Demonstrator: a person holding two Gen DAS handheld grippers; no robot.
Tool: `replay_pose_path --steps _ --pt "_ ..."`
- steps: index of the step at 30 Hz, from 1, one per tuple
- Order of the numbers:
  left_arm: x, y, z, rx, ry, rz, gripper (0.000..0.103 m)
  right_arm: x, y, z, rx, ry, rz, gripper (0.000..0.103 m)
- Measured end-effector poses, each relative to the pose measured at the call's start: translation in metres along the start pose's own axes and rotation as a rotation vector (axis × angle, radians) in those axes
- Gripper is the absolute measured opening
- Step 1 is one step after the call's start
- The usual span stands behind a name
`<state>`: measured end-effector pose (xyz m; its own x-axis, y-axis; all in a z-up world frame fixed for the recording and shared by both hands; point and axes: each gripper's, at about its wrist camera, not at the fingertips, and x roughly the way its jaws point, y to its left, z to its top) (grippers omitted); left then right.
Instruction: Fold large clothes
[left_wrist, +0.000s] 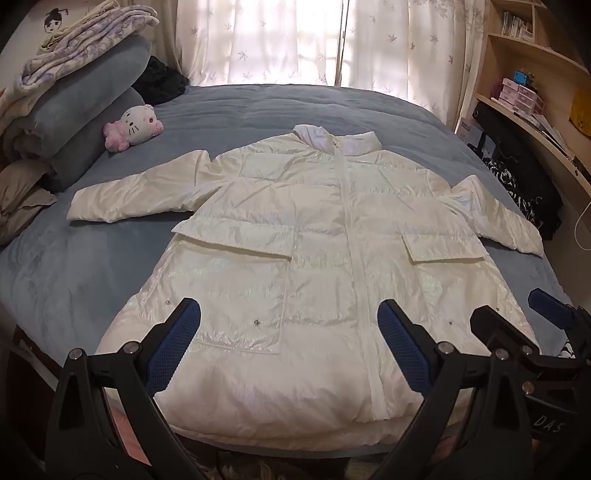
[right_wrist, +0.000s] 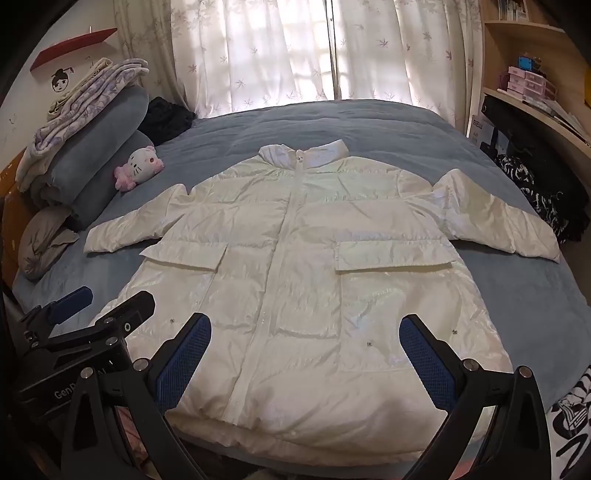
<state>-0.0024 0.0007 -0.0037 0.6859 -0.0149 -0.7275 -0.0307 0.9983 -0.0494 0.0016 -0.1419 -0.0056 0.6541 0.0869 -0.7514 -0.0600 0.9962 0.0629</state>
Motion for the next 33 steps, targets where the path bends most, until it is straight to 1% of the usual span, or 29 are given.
replay_pose_path --steps 6,10,26,33 --pt "0.003 0.0 -0.002 -0.001 0.004 -0.001 0.096 -0.001 -0.001 0.003 -0.004 0.002 0.002 0.103" --pt "0.005 -0.002 -0.008 -0.002 0.007 -0.001 0.096 0.003 0.005 -0.002 -0.003 0.001 0.004 0.103" --pt "0.011 0.003 -0.005 -0.007 0.02 -0.001 0.096 0.005 0.004 -0.001 -0.005 0.005 0.006 0.103" --pt "0.015 0.002 -0.006 -0.004 0.027 0.004 0.096 0.015 0.001 -0.005 -0.003 0.014 0.013 0.103"
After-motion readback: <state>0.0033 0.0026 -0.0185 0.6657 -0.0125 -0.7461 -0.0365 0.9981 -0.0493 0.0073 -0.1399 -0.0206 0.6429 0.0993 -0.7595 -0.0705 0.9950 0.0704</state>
